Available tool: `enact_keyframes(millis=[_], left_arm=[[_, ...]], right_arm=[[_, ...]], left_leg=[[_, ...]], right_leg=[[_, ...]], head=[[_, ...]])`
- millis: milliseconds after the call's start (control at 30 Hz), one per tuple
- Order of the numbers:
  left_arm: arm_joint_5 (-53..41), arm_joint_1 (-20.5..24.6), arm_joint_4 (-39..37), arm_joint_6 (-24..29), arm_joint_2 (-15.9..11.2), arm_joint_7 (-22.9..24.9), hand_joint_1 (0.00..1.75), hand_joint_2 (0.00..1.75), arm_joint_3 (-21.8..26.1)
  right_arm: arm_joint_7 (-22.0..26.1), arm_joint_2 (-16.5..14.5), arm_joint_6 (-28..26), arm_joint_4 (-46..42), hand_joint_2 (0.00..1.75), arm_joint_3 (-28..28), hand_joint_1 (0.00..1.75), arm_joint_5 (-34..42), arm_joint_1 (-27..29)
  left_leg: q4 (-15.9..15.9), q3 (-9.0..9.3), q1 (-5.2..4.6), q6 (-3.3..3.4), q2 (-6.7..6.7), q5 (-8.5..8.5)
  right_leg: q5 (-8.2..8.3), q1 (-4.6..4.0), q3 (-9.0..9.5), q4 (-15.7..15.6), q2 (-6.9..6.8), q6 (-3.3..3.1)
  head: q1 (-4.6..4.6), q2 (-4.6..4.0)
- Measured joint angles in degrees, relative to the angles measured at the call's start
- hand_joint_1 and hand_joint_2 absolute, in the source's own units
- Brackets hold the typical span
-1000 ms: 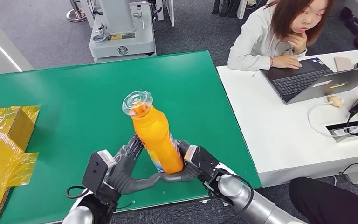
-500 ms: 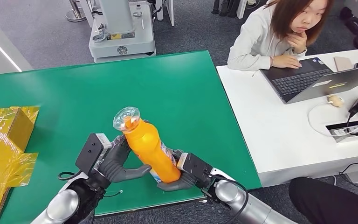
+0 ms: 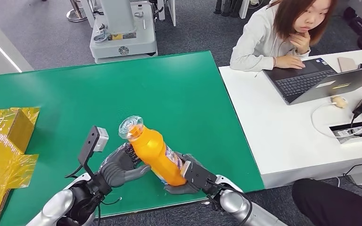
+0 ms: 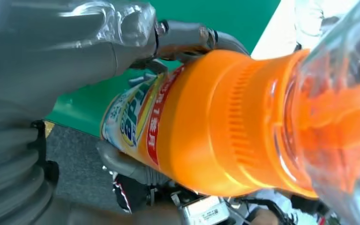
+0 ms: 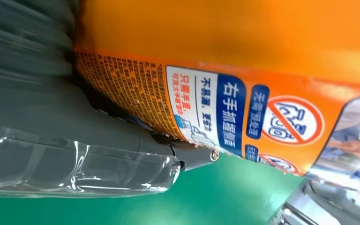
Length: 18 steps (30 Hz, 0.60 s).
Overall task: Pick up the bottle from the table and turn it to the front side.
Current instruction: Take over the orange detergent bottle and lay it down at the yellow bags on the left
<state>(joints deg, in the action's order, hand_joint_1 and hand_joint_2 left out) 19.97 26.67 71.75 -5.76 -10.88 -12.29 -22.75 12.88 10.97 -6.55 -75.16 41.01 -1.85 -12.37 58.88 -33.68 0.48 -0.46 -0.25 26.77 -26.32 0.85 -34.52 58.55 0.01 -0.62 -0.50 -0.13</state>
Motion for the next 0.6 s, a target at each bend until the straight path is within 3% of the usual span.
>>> enact_keyframes(millis=[133, 200, 300, 600], left_arm=[[-2.2, 0.2, 1.0, 5.0, 0.7, -1.9, 0.66, 1.75, -1.1], [-4.7, 0.2, 1.6, 8.3, 1.3, -3.8, 0.78, 1.75, -1.9], [-8.5, 0.2, 2.2, 13.1, 2.1, -6.8, 0.72, 1.75, -3.2], [-11.1, 0.4, 2.3, 17.6, 3.6, -9.2, 0.68, 1.75, -4.6]], right_arm=[[-0.2, -0.2, -0.3, -0.8, 1.75, -0.9, 1.75, 0.0, 0.4], [-0.2, -0.3, -0.3, -1.1, 1.75, -1.4, 1.75, 0.2, 0.4], [0.0, -0.6, -0.3, -1.4, 1.75, -2.0, 1.75, 0.5, 0.4], [0.6, -0.9, -0.3, -1.5, 1.75, -2.5, 1.75, 1.6, 0.4]], left_leg=[[0.0, 0.01, 0.0, 0.0, 0.0, 0.0], [0.0, 0.0, 0.0, 0.0, 0.01, 0.0], [0.0, 0.01, 0.0, 0.0, 0.02, 0.0], [0.0, 0.01, 0.0, 0.0, 0.01, 0.0]], right_leg=[[0.0, 0.0, 0.0, 0.0, 0.02, 0.0], [0.0, 0.0, 0.0, 0.0, 0.02, 0.0], [0.0, 0.0, 0.0, 0.0, 0.04, 0.0], [0.0, 0.0, 0.0, 0.0, 0.04, 0.0]], head=[[0.0, 0.0], [0.0, 0.0], [-0.01, 0.0], [0.0, 0.0]])
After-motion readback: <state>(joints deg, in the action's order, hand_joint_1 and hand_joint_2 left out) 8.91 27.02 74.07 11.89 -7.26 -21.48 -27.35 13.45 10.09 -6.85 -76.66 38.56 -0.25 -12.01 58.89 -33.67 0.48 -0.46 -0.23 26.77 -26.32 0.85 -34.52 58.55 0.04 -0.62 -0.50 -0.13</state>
